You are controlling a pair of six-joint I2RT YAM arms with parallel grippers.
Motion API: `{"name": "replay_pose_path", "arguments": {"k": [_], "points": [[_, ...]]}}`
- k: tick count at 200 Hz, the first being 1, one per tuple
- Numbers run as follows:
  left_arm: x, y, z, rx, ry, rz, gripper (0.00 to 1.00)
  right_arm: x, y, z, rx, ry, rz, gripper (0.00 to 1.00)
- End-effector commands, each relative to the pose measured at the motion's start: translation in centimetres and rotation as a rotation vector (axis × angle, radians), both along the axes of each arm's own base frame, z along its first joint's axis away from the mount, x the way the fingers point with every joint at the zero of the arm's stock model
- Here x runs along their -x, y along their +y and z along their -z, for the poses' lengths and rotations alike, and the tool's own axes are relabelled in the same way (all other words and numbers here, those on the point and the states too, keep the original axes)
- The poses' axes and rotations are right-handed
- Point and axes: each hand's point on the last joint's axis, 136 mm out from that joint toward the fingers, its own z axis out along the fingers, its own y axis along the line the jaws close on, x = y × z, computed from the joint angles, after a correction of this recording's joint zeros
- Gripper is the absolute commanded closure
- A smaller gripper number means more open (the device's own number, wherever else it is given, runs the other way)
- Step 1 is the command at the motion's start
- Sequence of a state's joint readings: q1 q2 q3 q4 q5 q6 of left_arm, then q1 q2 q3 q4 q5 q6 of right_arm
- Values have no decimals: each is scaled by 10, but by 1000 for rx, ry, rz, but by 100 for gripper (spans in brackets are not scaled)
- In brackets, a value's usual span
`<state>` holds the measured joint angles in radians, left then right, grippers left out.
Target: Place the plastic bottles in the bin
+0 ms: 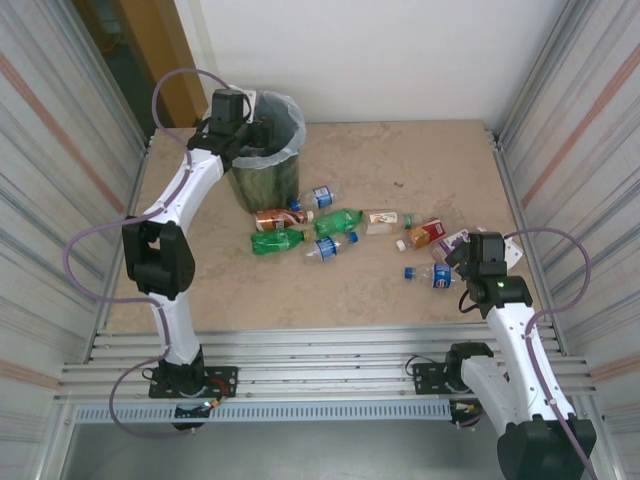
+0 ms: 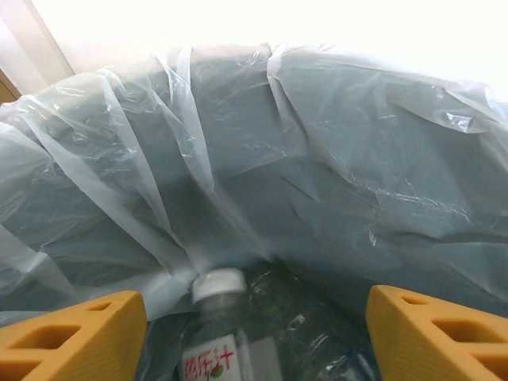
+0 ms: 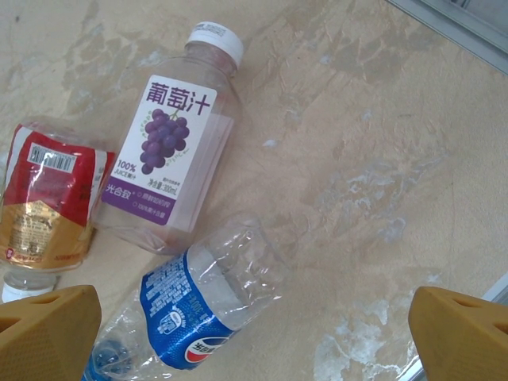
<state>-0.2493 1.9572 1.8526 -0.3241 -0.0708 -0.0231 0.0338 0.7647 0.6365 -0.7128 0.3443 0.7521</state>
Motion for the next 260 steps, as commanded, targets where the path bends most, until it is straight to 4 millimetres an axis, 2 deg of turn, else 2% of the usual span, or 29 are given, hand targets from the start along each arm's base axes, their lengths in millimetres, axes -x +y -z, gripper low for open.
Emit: {"name": "replay_pose_path", "arguments": {"k": [1,44,100,135,163,173,223,260], "points": [[-1,3,-3,4,-11,-4,24,3,-3,-5,10,-11,24,2],[6,3,-29,23,-55,4,23,4,-3,-7,11,-22,20,2],[28,4,-87,76,-156,21,20,8,-5,-5,24,-24,24,2],[50,2,-119,95,-215,36,15,8,-4,-2,20,-22,16,2],[72,-5,-142,89,-263,56,2,6,-3,-1,17,-21,16,2],[79,-7,-148,84,-279,63,1,6,-3,-1,14,-20,16,2],[119,-20,-166,72,-346,101,1,9,-3,2,7,-8,31,2],[149,-33,-166,71,-373,138,1,12,-4,2,0,-5,43,2]]}}
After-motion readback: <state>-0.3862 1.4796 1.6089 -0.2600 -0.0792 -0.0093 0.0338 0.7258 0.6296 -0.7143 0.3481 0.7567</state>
